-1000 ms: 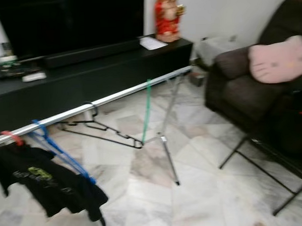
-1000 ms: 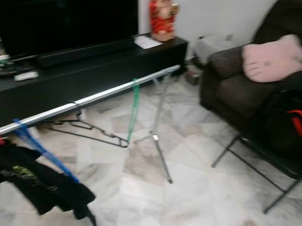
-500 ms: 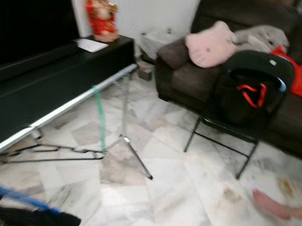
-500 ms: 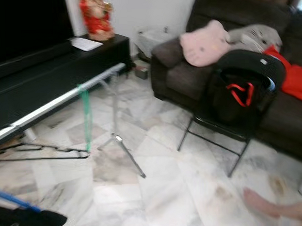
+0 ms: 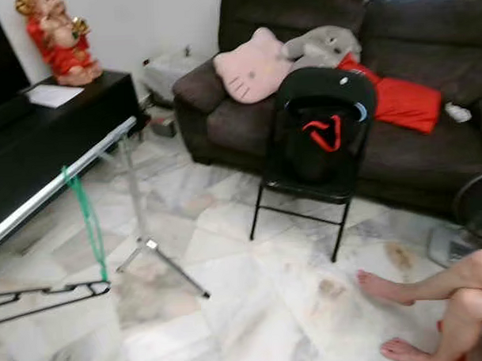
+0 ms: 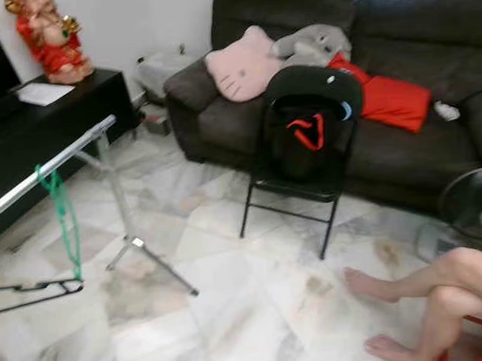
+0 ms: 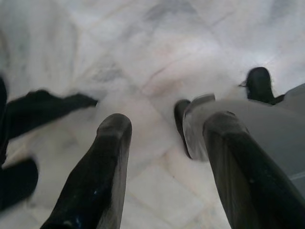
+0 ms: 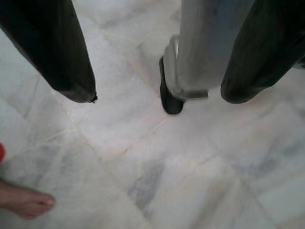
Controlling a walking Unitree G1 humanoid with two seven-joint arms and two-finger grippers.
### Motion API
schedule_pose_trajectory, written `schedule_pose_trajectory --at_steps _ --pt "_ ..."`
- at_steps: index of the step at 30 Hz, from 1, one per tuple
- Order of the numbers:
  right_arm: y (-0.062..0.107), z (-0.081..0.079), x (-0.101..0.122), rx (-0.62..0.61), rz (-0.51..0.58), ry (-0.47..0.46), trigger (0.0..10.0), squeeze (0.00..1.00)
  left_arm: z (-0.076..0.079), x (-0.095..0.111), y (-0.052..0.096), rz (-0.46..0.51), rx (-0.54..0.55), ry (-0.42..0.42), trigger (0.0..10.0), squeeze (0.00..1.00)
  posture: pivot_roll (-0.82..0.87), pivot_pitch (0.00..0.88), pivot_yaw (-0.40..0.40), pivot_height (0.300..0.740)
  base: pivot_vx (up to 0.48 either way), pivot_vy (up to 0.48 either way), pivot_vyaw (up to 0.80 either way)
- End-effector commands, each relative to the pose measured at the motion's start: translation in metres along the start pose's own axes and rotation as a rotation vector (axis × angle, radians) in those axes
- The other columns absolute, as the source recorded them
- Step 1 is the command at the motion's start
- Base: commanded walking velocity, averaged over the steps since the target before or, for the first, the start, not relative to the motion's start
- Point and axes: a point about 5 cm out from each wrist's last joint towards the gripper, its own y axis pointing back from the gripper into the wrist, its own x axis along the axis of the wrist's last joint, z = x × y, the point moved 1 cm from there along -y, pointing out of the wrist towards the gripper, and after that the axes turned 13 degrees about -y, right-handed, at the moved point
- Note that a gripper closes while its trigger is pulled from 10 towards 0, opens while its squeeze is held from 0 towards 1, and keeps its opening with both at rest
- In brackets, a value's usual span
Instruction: Hang hanger
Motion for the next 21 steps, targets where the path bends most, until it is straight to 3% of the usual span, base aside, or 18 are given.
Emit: schedule_pose_trajectory --at_steps 1,10,17,21 --pt "0.0005 -0.0022 -0.0067 0.004 -0.018 -0.001 10.0 0.00 0.0012 -0.0032 0.0005 -0.012 -0.011 -0.001 10.0 0.00 -0.10 0.007 0.025 0.740 0.000 0.000 -0.80" --pt "0.0005 -0.0019 -0.0070 0.000 -0.016 0.001 10.0 0.00 0.0016 -0.0035 0.0006 -0.011 -0.017 -0.001 10.0 0.00 -0.10 0.014 0.024 0.740 0.000 0.000 -0.74" --pt "0.0005 -0.0018 -0.0053 -0.006 -0.001 -0.017 10.0 0.00 0.0012 -0.0025 0.0005 -0.007 -0.020 -0.010 10.0 0.00 -0.09 0.023 0.024 0.740 0.000 0.000 0.00" --pt "0.0005 -0.0015 -0.0048 -0.012 0.003 -0.026 10.0 0.00 0.0010 -0.0021 0.0005 -0.006 -0.022 -0.010 10.0 0.00 -0.09 0.026 0.025 0.740 0.247 0.000 0.00"
